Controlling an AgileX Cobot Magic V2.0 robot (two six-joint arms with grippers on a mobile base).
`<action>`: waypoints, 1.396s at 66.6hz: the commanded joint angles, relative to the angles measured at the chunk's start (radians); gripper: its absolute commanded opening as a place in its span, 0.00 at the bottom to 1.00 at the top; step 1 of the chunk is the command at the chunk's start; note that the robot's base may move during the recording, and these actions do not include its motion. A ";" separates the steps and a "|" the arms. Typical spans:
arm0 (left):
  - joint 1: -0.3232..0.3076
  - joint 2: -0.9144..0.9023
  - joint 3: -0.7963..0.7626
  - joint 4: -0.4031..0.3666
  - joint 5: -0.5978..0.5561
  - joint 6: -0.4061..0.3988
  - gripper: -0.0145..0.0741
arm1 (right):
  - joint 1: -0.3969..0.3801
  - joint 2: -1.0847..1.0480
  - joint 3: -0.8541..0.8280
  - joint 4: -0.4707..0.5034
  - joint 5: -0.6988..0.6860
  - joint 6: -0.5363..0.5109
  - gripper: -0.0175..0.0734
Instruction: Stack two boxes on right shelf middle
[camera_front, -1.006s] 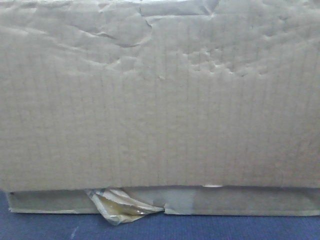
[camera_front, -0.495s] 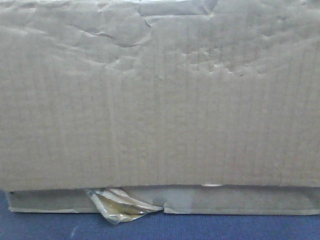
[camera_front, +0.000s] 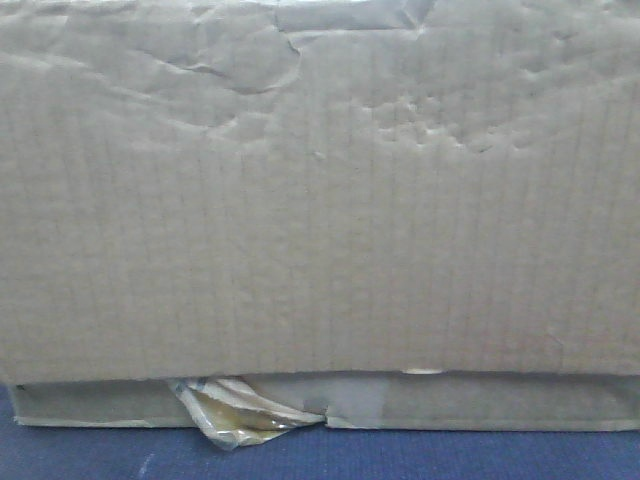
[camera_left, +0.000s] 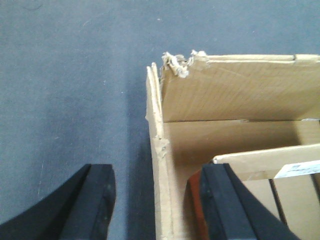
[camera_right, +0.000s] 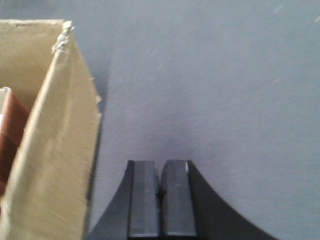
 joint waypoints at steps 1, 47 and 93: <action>0.005 -0.009 0.011 -0.004 -0.006 0.002 0.50 | 0.052 0.086 -0.097 -0.061 0.053 0.115 0.04; 0.005 -0.009 0.046 -0.004 -0.006 0.002 0.50 | 0.377 0.481 -0.528 -0.210 0.364 0.318 0.24; 0.005 -0.009 0.178 -0.095 -0.006 0.000 0.50 | 0.304 0.572 -0.466 -0.084 0.364 0.273 0.61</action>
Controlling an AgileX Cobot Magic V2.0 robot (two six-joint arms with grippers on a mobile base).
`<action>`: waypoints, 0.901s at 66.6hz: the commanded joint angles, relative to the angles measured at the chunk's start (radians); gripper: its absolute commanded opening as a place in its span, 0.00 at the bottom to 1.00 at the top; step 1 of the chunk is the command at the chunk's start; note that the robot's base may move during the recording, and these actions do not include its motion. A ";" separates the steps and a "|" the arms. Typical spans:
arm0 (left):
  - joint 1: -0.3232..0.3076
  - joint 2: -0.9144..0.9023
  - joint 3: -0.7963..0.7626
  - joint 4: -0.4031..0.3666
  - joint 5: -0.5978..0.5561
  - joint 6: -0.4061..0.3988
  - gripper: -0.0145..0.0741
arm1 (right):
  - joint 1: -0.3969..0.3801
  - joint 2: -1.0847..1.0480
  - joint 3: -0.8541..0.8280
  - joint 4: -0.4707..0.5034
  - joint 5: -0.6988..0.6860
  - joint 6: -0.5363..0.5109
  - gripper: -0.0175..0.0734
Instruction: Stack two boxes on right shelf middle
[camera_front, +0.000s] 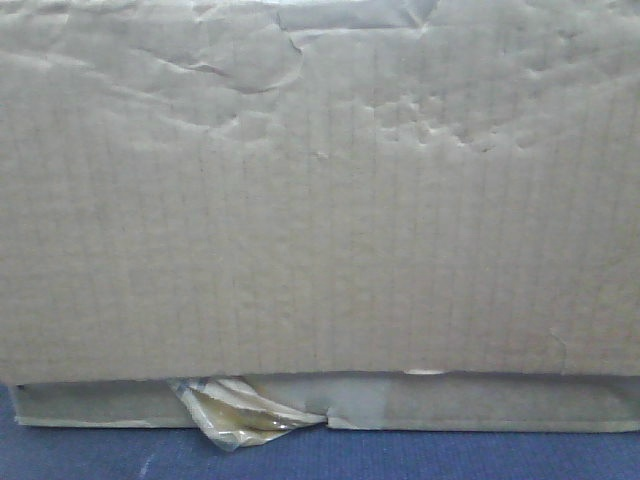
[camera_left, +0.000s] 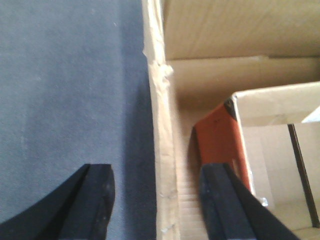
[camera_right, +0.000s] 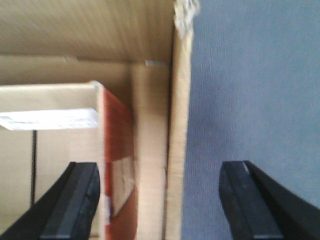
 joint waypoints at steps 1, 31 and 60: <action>0.005 -0.007 0.002 -0.011 -0.006 0.000 0.50 | -0.019 -0.002 0.022 0.002 -0.004 -0.016 0.61; 0.015 0.070 0.009 -0.040 -0.006 0.000 0.50 | -0.021 -0.002 0.143 0.002 -0.004 -0.025 0.61; 0.058 0.073 0.053 -0.136 -0.006 0.051 0.50 | -0.003 0.000 0.143 0.017 -0.004 -0.025 0.61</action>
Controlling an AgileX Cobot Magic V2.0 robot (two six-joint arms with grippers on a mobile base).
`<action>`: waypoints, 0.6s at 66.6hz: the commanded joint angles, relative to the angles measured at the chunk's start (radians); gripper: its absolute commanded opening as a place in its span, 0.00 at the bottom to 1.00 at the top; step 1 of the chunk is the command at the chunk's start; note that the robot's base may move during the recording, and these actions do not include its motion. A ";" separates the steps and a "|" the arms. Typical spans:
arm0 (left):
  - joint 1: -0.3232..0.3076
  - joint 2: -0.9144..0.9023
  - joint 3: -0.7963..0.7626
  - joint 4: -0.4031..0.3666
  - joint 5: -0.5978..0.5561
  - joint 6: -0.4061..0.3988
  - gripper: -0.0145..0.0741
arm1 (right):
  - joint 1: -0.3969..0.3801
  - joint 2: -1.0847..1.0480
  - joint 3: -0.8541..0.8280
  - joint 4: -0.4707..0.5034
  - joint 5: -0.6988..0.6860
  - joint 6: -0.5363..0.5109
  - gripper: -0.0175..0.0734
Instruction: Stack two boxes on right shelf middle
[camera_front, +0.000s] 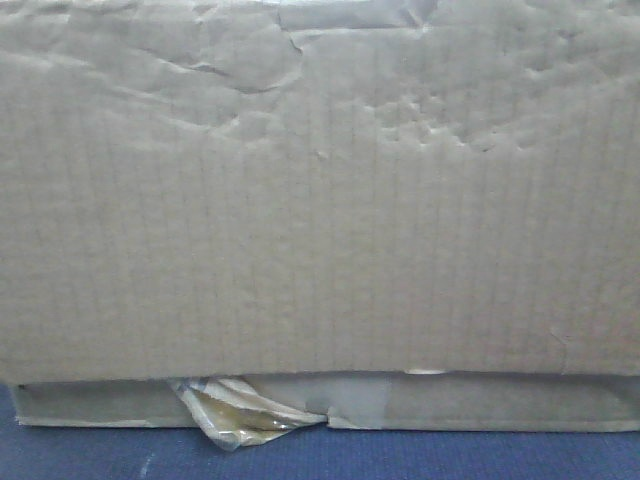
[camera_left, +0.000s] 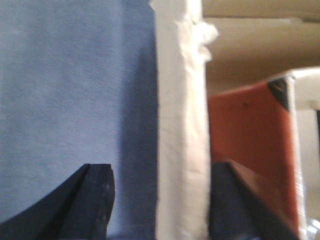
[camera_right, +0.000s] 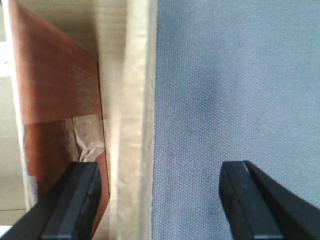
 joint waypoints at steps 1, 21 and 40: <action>-0.010 -0.001 0.003 -0.022 -0.003 0.012 0.50 | 0.008 -0.004 0.002 0.001 -0.006 -0.008 0.61; -0.014 0.001 0.036 -0.012 -0.003 0.012 0.50 | 0.010 0.001 0.002 0.001 -0.006 -0.004 0.61; -0.014 0.001 0.058 -0.014 -0.003 0.012 0.50 | 0.010 0.001 0.002 0.001 -0.006 -0.005 0.61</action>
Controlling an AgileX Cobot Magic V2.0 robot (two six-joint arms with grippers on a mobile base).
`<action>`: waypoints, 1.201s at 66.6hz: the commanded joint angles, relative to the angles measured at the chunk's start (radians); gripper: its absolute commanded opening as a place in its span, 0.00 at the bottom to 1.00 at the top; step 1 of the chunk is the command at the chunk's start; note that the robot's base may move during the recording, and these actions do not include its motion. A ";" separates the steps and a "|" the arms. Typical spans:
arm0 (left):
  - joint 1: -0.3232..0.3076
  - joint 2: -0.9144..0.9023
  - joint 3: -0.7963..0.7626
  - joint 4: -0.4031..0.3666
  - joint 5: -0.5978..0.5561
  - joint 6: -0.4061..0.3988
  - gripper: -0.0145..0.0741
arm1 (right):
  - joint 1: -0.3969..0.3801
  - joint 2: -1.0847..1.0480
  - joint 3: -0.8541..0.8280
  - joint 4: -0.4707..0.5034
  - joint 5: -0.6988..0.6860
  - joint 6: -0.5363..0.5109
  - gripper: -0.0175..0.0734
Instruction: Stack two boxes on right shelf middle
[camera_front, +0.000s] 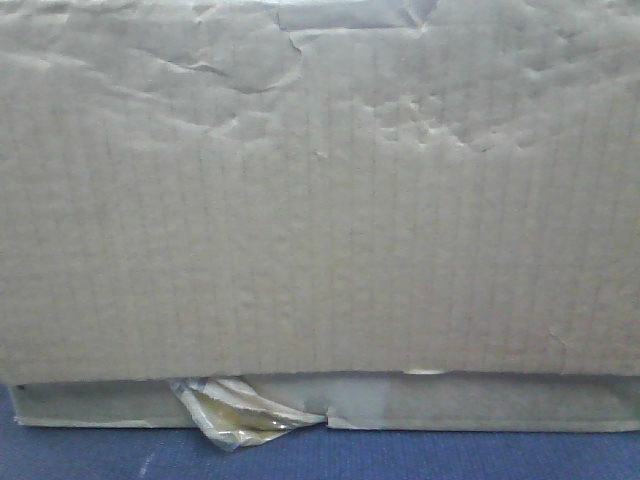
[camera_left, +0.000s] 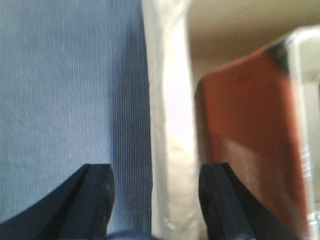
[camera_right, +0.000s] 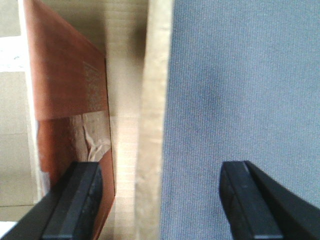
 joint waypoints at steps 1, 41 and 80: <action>-0.004 0.001 0.001 0.005 -0.003 0.001 0.50 | 0.002 -0.001 0.002 -0.003 -0.006 -0.004 0.61; -0.004 0.001 0.001 -0.015 -0.003 -0.007 0.04 | 0.002 -0.001 0.002 0.018 -0.006 -0.011 0.01; -0.103 -0.027 -0.018 0.186 -0.003 -0.156 0.04 | 0.090 -0.052 -0.015 -0.173 -0.006 0.102 0.01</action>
